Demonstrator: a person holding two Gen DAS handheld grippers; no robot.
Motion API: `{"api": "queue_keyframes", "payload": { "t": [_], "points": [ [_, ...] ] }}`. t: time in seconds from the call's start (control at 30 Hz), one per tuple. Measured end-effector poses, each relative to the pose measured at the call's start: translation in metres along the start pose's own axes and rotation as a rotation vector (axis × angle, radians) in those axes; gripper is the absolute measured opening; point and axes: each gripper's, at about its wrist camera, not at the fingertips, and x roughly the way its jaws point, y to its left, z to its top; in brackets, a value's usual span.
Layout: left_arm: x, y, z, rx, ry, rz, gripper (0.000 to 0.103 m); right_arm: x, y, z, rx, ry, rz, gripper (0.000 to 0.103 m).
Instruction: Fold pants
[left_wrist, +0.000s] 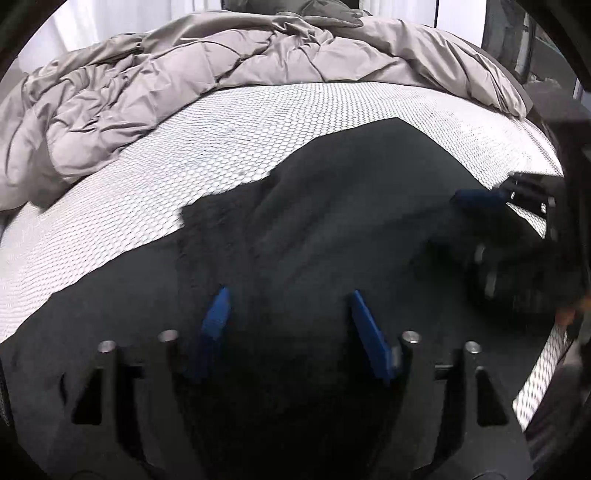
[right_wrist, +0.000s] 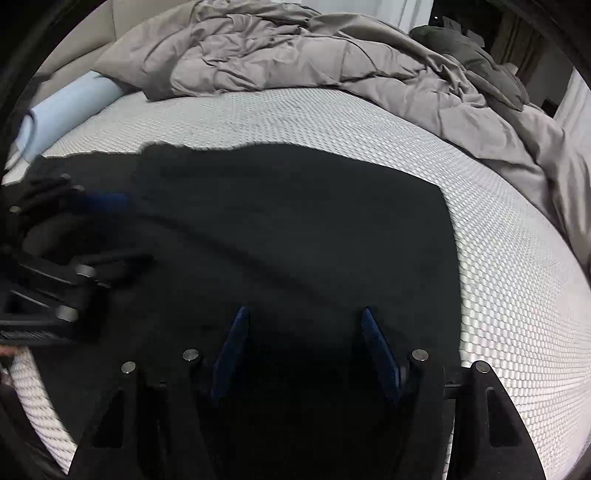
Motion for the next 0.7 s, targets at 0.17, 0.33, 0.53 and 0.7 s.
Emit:
{"api": "queue_keyframes", "payload": {
  "t": [0.17, 0.33, 0.53, 0.7],
  "points": [
    [-0.039, 0.037, -0.039, -0.106, 0.000, 0.079, 0.074, -0.017, -0.060, -0.025, 0.144, -0.006, -0.255, 0.067],
    [-0.110, 0.095, -0.093, -0.315, -0.112, 0.161, 0.091, -0.068, -0.083, -0.056, 0.331, -0.180, -0.017, 0.087],
    [-0.156, 0.170, -0.173, -0.705, -0.189, 0.169, 0.100, -0.098, -0.090, -0.070, 0.495, -0.308, 0.175, 0.096],
    [-0.149, 0.216, -0.212, -0.994, -0.236, -0.008, 0.098, -0.087, -0.084, -0.051, 0.550, -0.269, 0.230, 0.096]
  ]
}}
